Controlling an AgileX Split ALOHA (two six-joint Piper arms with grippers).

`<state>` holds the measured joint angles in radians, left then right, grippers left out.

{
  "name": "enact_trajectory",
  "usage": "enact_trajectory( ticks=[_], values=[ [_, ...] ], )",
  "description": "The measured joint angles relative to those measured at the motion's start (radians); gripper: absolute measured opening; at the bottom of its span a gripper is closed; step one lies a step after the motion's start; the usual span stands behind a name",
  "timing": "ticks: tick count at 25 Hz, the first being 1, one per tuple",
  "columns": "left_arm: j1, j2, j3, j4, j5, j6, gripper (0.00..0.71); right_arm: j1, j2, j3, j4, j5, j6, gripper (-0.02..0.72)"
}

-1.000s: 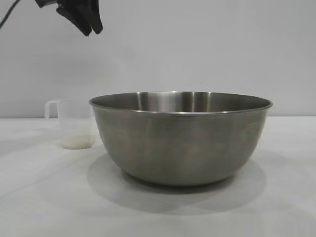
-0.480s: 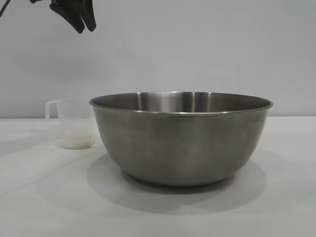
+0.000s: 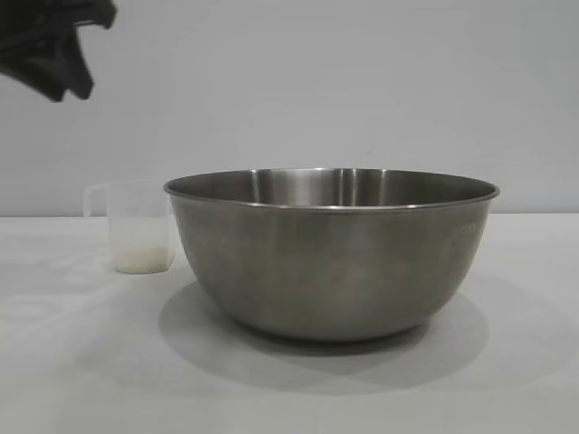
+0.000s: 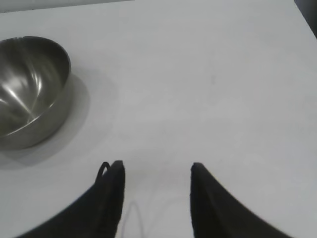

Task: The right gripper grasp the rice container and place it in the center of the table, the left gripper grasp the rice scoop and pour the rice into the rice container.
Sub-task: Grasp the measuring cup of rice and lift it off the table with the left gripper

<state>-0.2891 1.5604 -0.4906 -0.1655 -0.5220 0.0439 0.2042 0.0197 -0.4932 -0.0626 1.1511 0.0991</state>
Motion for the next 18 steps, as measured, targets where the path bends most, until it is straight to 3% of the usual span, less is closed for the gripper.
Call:
enact_trajectory(
  ticks=[11,18],
  values=[
    [-0.011,0.187,0.019,0.032,-0.231,-0.014,0.158,0.000,0.000,0.004,0.011,-0.009,-0.037,0.262],
    [-0.011,0.318,0.019,0.134,-0.399,-0.014,0.158,0.000,0.000,0.004,0.011,-0.009,-0.040,0.262]
  ],
)
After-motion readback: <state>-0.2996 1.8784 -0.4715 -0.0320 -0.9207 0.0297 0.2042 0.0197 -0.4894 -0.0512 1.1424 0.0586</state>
